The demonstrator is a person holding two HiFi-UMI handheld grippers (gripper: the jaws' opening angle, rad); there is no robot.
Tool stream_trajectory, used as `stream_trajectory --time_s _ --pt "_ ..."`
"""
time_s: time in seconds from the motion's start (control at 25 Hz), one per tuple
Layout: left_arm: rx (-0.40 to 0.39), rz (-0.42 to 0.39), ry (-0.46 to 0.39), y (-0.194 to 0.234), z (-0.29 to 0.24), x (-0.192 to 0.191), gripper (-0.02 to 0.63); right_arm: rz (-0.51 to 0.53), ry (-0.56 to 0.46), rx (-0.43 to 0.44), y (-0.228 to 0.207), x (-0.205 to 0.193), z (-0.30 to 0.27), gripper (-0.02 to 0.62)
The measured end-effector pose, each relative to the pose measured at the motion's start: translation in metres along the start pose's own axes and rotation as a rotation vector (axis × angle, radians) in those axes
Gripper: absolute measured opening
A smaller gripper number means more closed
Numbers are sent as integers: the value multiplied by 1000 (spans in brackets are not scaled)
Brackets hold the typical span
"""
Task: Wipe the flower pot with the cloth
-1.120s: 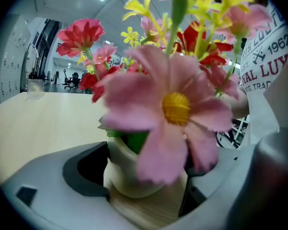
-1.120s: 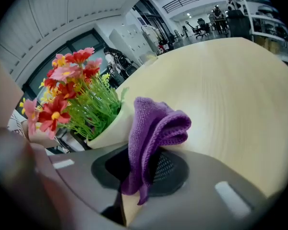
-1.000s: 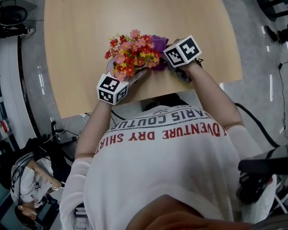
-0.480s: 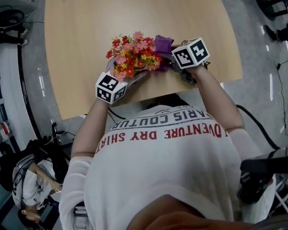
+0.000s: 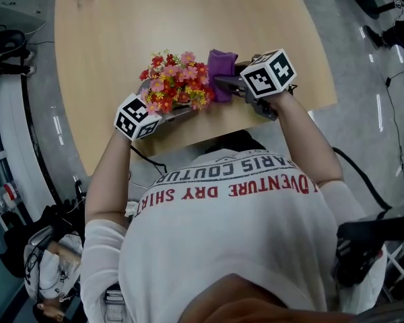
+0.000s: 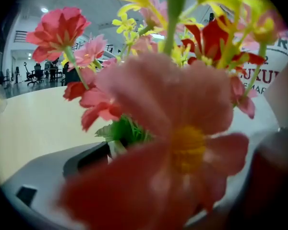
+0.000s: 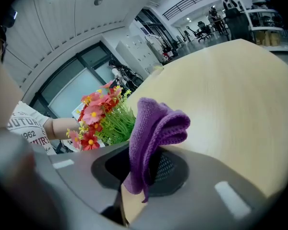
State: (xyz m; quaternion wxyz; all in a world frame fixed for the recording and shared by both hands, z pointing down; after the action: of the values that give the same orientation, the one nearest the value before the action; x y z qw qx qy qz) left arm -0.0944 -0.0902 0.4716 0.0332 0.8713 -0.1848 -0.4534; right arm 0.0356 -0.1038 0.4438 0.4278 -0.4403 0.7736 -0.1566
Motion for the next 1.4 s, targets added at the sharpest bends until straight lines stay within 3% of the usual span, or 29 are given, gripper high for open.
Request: stream_trajectory --time_s 0.32,0.76,1.04,1.4 --pt "-12 -16 9 -4 1 4 463 23 38 36 7 4 -14 63" --pt "14 10 -30 -7 6 3 463 41 157 -73 -21 -13 -38 63" --pt "13 9 -31 -20 7 2 463 19 123 -11 -13 -22 -27 63" --pt "-80 -70 78 5 -2 6 463 34 86 122 -32 12 -8 63"
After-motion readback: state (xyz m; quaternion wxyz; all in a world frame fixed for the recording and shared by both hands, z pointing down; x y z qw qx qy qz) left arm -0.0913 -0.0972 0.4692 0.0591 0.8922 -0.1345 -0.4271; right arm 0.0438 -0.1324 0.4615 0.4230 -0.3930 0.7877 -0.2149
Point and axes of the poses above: the fingertips, and each gripper's own axes: z backward along the fingers, y to its left, x out of its top, the point moved 3 cm from there along z, backward along the fingers, and after that the axes turned 1 degree about y, right-handed, at the moved point
